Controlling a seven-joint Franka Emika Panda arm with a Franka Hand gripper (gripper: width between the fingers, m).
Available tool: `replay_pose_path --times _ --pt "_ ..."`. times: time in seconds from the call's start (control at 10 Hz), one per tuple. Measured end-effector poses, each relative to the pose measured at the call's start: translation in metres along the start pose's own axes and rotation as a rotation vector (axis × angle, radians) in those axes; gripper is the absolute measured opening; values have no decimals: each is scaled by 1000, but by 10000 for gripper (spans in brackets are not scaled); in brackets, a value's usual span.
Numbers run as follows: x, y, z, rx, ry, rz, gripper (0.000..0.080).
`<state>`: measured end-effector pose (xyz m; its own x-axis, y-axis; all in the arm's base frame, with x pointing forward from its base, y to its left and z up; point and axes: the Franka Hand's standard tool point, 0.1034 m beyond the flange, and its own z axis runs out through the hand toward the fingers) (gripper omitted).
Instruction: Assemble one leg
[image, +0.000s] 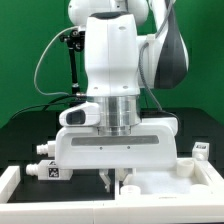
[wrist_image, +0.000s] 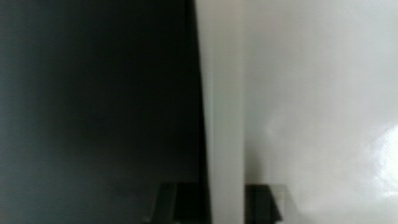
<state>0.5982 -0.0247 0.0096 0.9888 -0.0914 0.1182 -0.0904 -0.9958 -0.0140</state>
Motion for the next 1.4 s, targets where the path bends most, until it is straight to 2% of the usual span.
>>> replay_pose_path --times 0.2,0.3,0.4,0.5,0.6,0.8,0.9,1.0,1.4 --pt "0 0 0 0 0 0 355" --pt "0 0 0 0 -1 0 355" --pt "0 0 0 0 -1 0 553" --pt "0 0 0 0 -1 -5 625" --pt "-1 1 -6 -1 2 -67 625" --pt "-5 12 -40 2 -8 -152 644" --pt "-5 20 -54 0 -1 -280 649" --pt "-8 26 -61 -6 3 -363 649" --pt "-8 28 -61 -11 0 -588 649"
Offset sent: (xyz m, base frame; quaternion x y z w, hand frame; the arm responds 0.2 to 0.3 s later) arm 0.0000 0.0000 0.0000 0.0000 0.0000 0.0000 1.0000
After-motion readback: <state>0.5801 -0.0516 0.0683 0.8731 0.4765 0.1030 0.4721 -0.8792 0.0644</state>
